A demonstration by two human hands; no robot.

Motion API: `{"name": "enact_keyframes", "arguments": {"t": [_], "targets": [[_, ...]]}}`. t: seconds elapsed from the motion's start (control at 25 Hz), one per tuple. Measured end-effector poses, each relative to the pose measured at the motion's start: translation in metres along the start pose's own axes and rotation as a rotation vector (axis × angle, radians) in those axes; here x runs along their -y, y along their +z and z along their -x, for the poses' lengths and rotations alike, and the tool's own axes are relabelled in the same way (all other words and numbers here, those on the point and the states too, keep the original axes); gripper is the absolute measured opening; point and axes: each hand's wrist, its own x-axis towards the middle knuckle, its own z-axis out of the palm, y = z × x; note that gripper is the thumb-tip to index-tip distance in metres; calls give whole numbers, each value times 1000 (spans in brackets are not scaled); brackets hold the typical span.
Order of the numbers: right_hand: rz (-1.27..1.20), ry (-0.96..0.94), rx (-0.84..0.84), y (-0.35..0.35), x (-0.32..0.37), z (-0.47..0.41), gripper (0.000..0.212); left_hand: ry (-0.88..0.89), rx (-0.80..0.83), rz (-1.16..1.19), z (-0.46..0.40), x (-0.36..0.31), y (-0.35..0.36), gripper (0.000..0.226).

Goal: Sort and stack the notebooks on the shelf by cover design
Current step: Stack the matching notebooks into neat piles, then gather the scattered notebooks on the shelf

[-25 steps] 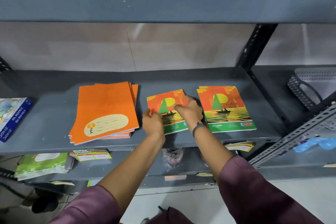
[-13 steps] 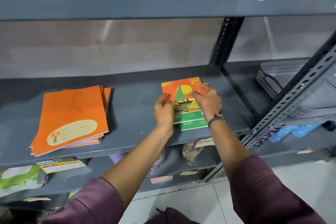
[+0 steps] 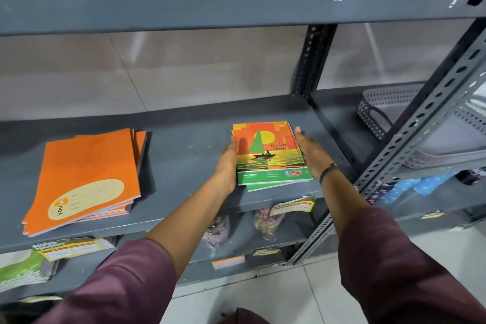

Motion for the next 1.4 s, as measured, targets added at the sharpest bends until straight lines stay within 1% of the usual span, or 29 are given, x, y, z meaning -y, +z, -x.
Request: {"name": "enact_keyframes", "arguments": {"t": [0.08,0.2,0.28,0.32,0.36,0.4,0.44,0.48,0.52,0.56,0.64,0.68,0.72,0.84,0.92,1.16,1.24,1.4], "targets": [[36,-38,8,6,-2,-1,61,-31,47,-39,2,-1,6,55],[23,-98,25,10,-5,2,54,-36,77,-170,4,0,6,55],[21,-133,62,8,-7,4,51,20,120,-227,5,0,1,55],[42,-146,100,5,-7,6,51,66,162,-296,7,0,-4,58],[88,-157,164,0,-5,10,51,112,211,-408,9,0,-9,66],[169,-163,253,-7,-3,11,53,144,258,-529,11,1,-15,79],[274,-161,355,-15,-1,13,58,155,293,-661,12,4,-19,96],[385,-159,452,-21,-1,15,65,157,303,-790,13,8,-23,113],[491,-160,528,-24,-1,18,76,164,282,-912,14,12,-24,123],[597,-156,557,-26,-2,21,89,184,237,-1016,15,17,-25,127],[770,-142,503,-24,-6,27,111,227,150,-1131,17,24,-22,125],[819,-140,452,-23,-7,29,114,239,121,-1151,17,25,-21,121],[833,-140,407,-21,-8,31,112,249,97,-1154,16,26,-20,114],[828,-147,333,-19,-1,32,89,301,23,-1149,17,23,-19,91],[852,-141,286,-18,3,32,79,351,-45,-1139,19,22,-19,82],[914,-119,161,-16,0,34,62,470,-137,-1173,25,31,-18,68],[921,-116,121,-16,-1,34,60,497,-158,-1170,27,33,-20,63],[953,-100,99,-14,-1,34,60,542,-165,-1138,29,36,-21,60]]}}
